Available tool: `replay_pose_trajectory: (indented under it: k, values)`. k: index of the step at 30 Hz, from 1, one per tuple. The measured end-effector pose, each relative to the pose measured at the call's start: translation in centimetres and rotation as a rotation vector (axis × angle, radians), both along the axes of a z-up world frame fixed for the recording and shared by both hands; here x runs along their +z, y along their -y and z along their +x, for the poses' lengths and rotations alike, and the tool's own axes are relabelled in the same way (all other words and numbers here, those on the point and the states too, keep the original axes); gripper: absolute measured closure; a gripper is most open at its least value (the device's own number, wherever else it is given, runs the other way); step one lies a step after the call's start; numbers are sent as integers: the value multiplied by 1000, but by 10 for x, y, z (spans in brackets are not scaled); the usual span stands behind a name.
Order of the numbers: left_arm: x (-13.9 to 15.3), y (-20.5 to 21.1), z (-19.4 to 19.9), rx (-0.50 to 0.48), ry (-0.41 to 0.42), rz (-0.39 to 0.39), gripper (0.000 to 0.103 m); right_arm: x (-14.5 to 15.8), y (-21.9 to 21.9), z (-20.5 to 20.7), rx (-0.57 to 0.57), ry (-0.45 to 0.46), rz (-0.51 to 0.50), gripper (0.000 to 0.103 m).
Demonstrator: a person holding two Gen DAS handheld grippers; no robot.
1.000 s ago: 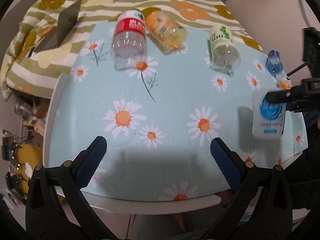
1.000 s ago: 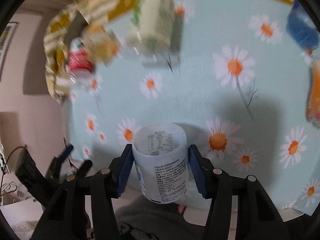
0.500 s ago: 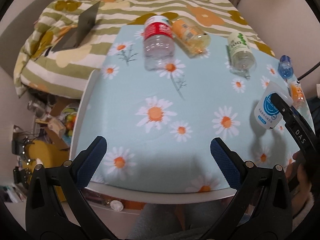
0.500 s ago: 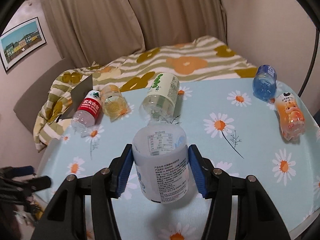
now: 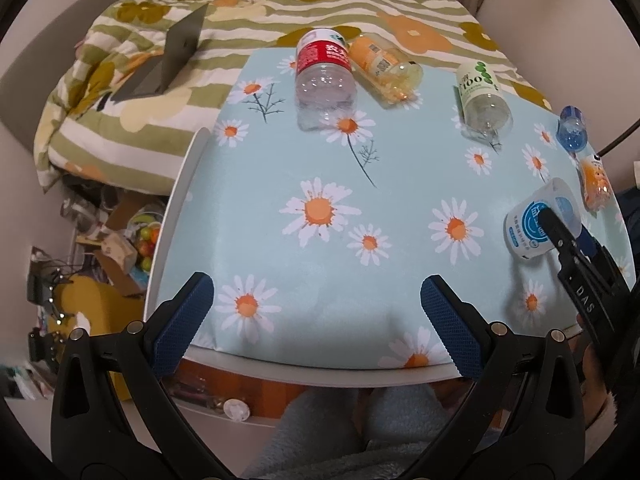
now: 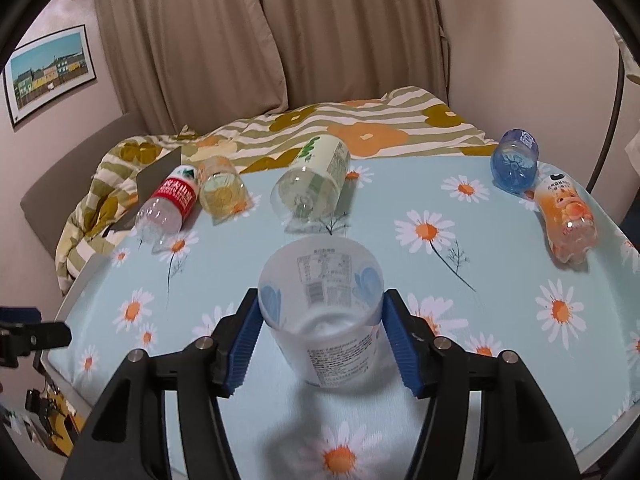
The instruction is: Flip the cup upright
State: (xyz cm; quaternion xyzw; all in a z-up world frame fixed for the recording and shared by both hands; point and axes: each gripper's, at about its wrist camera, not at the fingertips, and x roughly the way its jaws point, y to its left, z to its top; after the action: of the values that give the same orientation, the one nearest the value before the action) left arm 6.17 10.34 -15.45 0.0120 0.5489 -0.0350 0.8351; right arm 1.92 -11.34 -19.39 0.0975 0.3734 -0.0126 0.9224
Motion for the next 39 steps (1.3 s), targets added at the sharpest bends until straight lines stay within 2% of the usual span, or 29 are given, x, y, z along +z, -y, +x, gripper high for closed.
replay_pose_trajectory:
  k: [10, 11, 15, 17, 21, 26, 34, 39]
  values:
    - [-2, 5, -14, 19, 1, -6, 0, -3, -5, -6, 60, 14, -36, 43]
    - [-2, 5, -15, 20, 1, -6, 0, -2, -4, -5, 62, 12, -36, 39]
    - [2, 8, -18, 27, 14, -6, 0, -2, 0, -4, 67, 16, -17, 6]
    - [5, 10, -21, 32, 23, -4, 0, -1, 2, -5, 70, 16, -15, 1]
    - [14, 12, -26, 43, 45, -14, 0, 7, 5, -8, 79, 8, -11, 1]
    - [42, 22, -37, 41, 110, -29, 0, 35, 14, -16, 94, 4, -31, 1]
    - [100, 50, -52, 9, 227, -79, 0, 114, 38, -37, 102, -34, -103, 1]
    - [126, 71, -61, -16, 297, -68, 0, 149, 61, -49, 58, -59, -126, 1]
